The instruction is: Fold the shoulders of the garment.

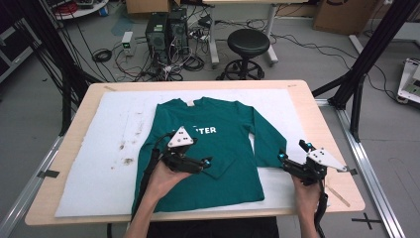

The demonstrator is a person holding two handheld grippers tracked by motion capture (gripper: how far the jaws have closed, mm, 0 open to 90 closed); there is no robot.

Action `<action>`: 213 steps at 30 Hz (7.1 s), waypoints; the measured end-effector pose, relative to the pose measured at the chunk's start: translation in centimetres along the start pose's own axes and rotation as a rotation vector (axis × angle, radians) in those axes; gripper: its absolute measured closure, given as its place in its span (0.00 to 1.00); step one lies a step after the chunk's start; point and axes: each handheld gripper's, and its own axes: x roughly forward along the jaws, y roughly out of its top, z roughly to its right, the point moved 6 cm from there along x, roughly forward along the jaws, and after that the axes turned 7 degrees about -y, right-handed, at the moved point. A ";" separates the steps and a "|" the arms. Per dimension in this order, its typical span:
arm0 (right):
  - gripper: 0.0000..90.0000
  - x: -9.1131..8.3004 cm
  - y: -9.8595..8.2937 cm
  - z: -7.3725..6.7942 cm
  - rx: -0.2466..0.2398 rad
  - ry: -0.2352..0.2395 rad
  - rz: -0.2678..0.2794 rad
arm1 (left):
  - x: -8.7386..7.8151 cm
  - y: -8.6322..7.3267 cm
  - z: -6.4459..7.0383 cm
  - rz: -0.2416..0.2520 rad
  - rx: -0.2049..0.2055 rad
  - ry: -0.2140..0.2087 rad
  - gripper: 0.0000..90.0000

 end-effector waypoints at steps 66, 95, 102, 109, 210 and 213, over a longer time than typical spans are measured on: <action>0.22 0.3 0.0 0.2 0.035 -0.006 -0.040 | -15.6 -12.1 -11.2 0.258 -0.139 0.422 0.31; 0.50 2.4 -1.5 -3.5 -0.341 0.420 -0.559 | -14.7 -13.2 -11.7 0.209 -0.162 0.403 0.31; 0.81 2.6 -1.2 -2.9 -0.326 0.392 -0.567 | -14.7 -13.2 -11.7 0.207 -0.161 0.403 0.31; 0.96 2.2 0.9 -2.7 -0.186 0.391 -0.482 | -14.7 -13.2 -11.6 0.201 -0.157 0.406 0.32; 0.79 8.0 3.2 -28.2 -0.228 0.720 -0.464 | -14.5 -13.2 -11.8 0.190 -0.171 0.404 0.32; 0.79 8.2 1.9 -29.0 -0.306 0.722 -0.536 | -14.5 -13.2 -11.7 0.188 -0.168 0.405 0.32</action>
